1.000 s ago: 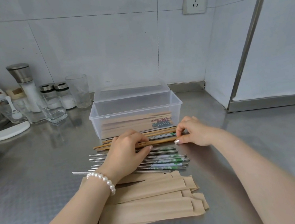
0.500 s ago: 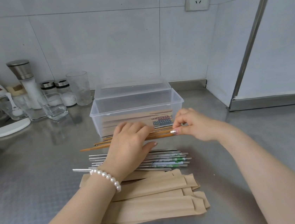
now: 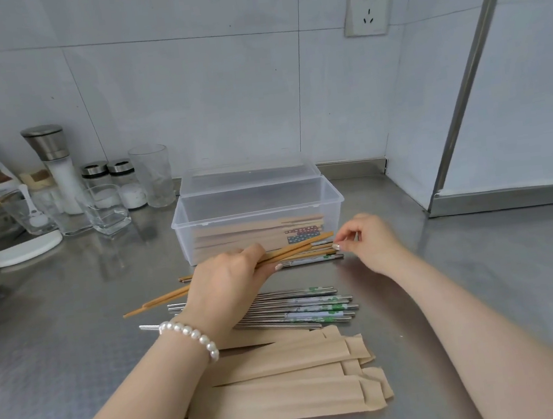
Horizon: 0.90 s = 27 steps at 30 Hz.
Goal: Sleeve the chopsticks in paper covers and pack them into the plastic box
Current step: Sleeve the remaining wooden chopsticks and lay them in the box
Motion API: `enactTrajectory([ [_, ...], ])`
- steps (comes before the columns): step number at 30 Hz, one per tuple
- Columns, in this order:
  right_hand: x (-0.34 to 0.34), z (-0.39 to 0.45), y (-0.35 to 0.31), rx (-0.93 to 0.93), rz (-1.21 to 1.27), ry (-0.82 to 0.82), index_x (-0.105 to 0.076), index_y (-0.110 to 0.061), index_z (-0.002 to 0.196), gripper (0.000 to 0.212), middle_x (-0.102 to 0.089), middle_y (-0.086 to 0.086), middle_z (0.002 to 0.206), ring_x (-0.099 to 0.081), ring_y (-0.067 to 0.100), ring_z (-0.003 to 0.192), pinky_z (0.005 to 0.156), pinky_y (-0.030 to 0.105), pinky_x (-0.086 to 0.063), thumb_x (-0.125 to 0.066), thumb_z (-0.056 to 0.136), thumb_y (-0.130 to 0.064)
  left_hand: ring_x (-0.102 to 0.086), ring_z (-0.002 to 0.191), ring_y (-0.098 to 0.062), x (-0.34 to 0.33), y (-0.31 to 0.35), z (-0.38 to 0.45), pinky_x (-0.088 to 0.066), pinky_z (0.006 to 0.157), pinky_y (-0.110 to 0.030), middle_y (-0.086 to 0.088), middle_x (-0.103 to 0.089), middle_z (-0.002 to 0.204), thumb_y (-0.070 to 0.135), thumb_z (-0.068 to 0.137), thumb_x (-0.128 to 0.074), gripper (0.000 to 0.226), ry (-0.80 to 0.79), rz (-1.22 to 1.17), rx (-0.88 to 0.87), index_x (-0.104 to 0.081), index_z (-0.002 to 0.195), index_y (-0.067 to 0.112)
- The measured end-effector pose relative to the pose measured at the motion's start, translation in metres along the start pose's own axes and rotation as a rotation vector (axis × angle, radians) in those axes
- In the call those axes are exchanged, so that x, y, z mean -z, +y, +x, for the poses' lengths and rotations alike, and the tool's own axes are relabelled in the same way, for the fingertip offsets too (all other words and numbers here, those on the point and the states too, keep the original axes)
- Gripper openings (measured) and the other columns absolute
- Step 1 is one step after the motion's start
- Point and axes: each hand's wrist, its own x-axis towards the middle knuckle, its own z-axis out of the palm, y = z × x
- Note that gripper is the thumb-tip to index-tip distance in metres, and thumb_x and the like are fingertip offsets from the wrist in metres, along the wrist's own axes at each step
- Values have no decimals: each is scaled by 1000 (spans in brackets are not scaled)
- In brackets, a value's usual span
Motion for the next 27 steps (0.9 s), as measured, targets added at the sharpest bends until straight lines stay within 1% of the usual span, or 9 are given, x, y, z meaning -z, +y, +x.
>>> enactTrajectory([
  [3, -5, 3, -6, 19, -61, -83, -67, -15, 77, 7, -51, -1, 79, -40, 5, 62, 59, 23, -33, -69, 80, -9, -57, 63, -27, -1, 0, 0, -34, 49, -28, -1, -61, 70, 47, 88, -48, 32, -6, -22, 2, -56, 88, 16],
  [5, -2, 5, -7, -1, -48, -142, -61, -19, 71, 16, -53, -1, 75, -41, 4, 60, 55, 16, -32, -67, 82, -9, -57, 64, -26, -2, 0, -1, -37, 50, -28, 0, -61, 71, 46, 88, -47, 30, -12, -37, 4, -56, 89, 17],
  [7, 2, 6, -7, -34, 0, -208, -57, -22, 65, 24, -56, 0, 68, -42, 5, 55, 51, 14, -32, -66, 83, -8, -56, 66, -24, -2, -1, 0, -38, 52, -29, 1, -61, 72, 46, 89, -46, 29, -16, -51, 13, -56, 91, 18],
  [11, 2, 8, -5, -47, 45, -199, -56, -23, 64, 28, -49, -2, 60, -38, 9, 54, 53, 20, -31, -69, 80, -5, -56, 66, -23, -2, -2, 1, -39, 53, -28, 1, -61, 72, 44, 89, -46, 27, -1, -72, 12, -56, 92, 19],
  [13, 1, 9, -5, -40, 58, -188, -55, -24, 61, 31, -51, 3, 61, -37, 11, 54, 53, 22, -31, -70, 78, -3, -56, 65, -22, -3, -2, 1, -38, 53, -28, 2, -61, 72, 46, 89, -46, 29, 0, -76, 7, -56, 91, 19],
  [15, 2, 9, -6, -37, 54, -211, -54, -25, 57, 34, -61, 16, 73, -38, 11, 55, 55, 22, -32, -72, 76, -4, -56, 63, -22, -4, -3, 0, -38, 52, -27, 1, -61, 71, 47, 88, -45, 30, -9, -66, 4, -56, 91, 19],
  [17, 4, 9, -7, -42, 21, -251, -56, -25, 58, 31, -60, 15, 79, -40, 10, 58, 57, 22, -35, -75, 74, -6, -56, 63, -22, -5, -4, 0, -38, 52, -28, 2, -61, 70, 47, 88, -46, 30, -16, -70, 3, -56, 90, 19],
  [22, 3, 7, -6, -33, 12, -268, -59, -22, 65, 22, -53, -1, 69, -45, 9, 59, 57, 20, -36, -74, 76, -11, -56, 66, -21, -3, -2, 0, -40, 55, -29, 2, -60, 72, 45, 89, -47, 27, -32, -78, 0, -55, 93, 19],
  [27, -3, 8, -6, 29, -29, -229, -64, -7, 80, 4, -43, -8, 75, -41, 11, 66, 56, 11, -32, -66, 83, -8, -58, 63, -27, -10, -2, 0, -42, 52, -31, 0, -62, 73, 41, 90, -46, 26, 34, -76, -80, -59, 95, 19],
])
